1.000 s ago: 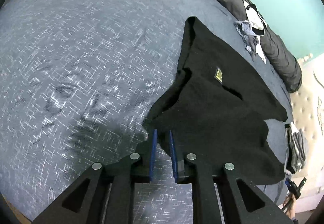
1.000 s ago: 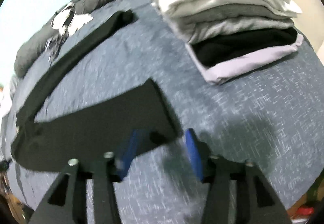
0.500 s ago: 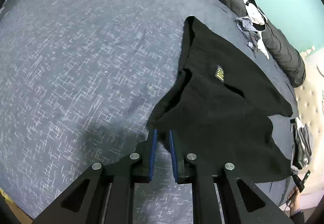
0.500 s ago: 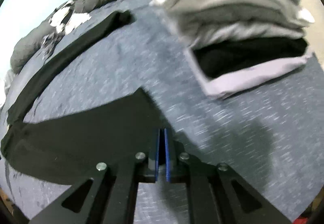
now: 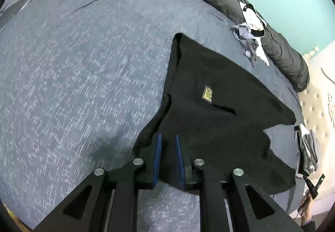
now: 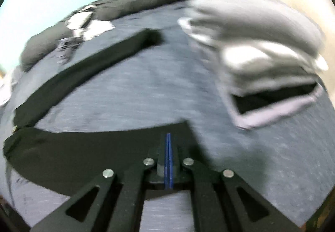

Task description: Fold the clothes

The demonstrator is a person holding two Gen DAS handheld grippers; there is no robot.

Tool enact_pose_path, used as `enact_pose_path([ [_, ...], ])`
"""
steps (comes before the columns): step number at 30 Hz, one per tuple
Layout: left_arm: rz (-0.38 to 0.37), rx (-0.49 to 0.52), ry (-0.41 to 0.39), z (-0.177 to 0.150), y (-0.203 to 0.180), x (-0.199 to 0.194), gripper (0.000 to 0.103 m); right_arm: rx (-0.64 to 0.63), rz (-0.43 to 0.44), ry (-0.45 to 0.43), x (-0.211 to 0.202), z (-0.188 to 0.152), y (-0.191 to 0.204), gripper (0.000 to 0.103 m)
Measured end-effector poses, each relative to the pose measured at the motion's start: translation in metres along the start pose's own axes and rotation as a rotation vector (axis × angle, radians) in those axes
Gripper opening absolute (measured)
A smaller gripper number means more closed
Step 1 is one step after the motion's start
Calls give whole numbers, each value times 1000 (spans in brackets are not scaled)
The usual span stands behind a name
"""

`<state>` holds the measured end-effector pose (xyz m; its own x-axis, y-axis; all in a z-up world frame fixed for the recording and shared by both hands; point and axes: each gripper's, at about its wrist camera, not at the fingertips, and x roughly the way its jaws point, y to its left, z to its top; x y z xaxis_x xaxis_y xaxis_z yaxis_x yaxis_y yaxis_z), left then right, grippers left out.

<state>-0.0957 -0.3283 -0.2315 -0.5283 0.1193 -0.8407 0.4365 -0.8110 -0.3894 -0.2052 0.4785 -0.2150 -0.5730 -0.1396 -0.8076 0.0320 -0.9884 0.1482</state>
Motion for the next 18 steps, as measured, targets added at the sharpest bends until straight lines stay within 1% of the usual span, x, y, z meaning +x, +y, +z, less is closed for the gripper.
enact_pose_path([
  [2,-6,2,-5,6,-4,1,33,-30,66,-1,6,9,36,4],
  [3,-8,7,-3,10,-7,3,36,-41,102,3,11,12,55,11],
  [4,-6,11,0,14,-10,7,38,-46,134,12,18,14,72,22],
  [5,-4,16,3,19,-13,11,41,-48,172,19,26,15,90,27],
  [6,-3,16,8,23,-15,16,42,-49,213,23,35,16,109,33],
  [9,-2,19,21,36,-20,32,42,-65,306,45,62,10,161,33],
  [11,0,32,35,45,-24,46,42,-67,337,50,73,3,183,33],
  [14,-15,35,53,56,-28,63,42,-43,386,53,92,-4,205,34],
  [15,-17,37,63,60,-28,69,42,-41,398,54,97,-6,211,36],
  [18,-4,43,95,68,-28,87,42,-58,417,44,103,-15,224,38],
])
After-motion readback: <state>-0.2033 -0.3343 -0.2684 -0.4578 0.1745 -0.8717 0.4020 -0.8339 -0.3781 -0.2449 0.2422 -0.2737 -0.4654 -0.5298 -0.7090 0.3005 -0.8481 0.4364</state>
